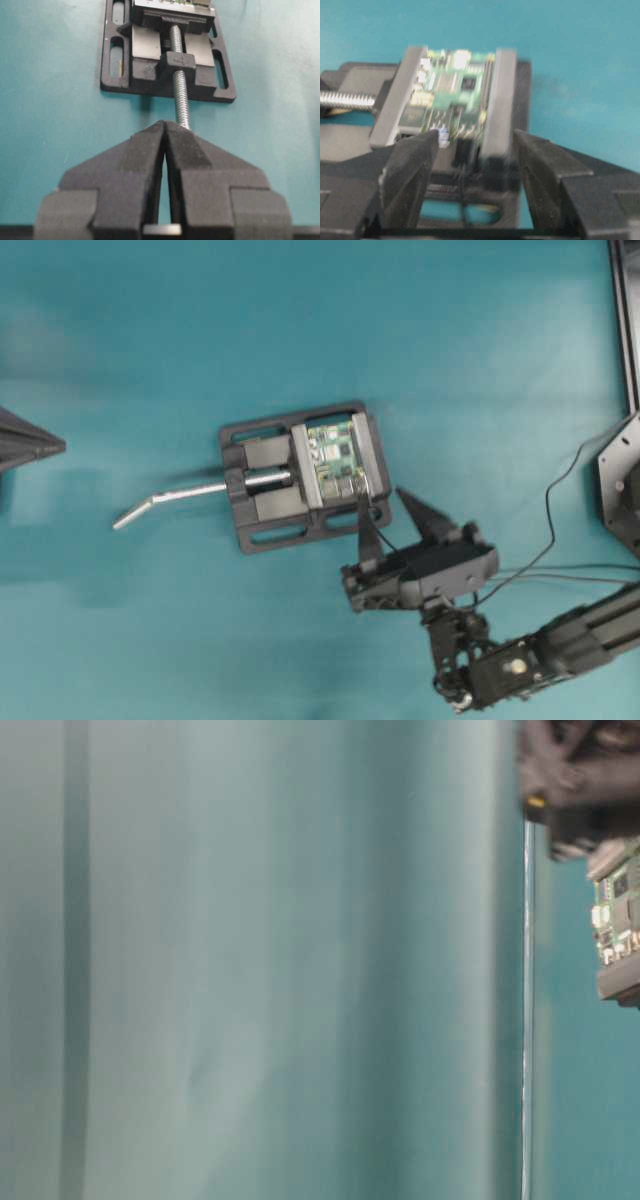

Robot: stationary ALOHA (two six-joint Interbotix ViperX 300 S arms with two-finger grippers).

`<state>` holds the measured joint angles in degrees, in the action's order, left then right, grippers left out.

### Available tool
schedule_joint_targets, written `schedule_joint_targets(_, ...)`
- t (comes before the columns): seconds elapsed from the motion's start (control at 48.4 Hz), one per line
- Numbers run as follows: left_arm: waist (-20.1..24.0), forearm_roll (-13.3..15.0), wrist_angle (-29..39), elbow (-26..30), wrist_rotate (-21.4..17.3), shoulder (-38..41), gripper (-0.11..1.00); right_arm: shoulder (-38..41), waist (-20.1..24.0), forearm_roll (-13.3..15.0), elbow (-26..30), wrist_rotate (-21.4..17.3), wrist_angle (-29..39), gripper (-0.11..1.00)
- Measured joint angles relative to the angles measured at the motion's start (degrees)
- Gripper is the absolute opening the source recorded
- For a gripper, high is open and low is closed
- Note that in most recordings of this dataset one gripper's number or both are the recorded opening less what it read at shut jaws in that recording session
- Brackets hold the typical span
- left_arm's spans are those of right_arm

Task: Insert the USB into the fixed PCB.
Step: 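Open the right gripper and pull it back from the inserted plug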

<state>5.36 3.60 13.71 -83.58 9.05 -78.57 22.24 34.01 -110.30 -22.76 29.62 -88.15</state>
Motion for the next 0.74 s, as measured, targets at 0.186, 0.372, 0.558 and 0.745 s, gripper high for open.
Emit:
schedule_joint_targets(0.186,0.1,0.0,0.0,0.0,0.0,0.0,0.00,-4.6,-0.2,1.3,-4.6,1.2,0.3,0.67)
schedule_joint_targets(0.372,0.0,0.0,-0.1,0.1,0.0,0.0,0.00,-8.8,-0.3,2.0,-11.7,1.2,4.8,0.67)
schedule_joint_targets(0.558,0.0,-0.1,0.0,0.1,0.0,0.0,0.00,-13.1,-1.5,8.3,-17.4,1.2,12.0,0.67)
schedule_joint_targets(0.745,0.0,-0.1,0.0,0.1,0.0,0.0,0.00,-15.9,-3.4,17.8,-20.5,1.2,16.2,0.67)
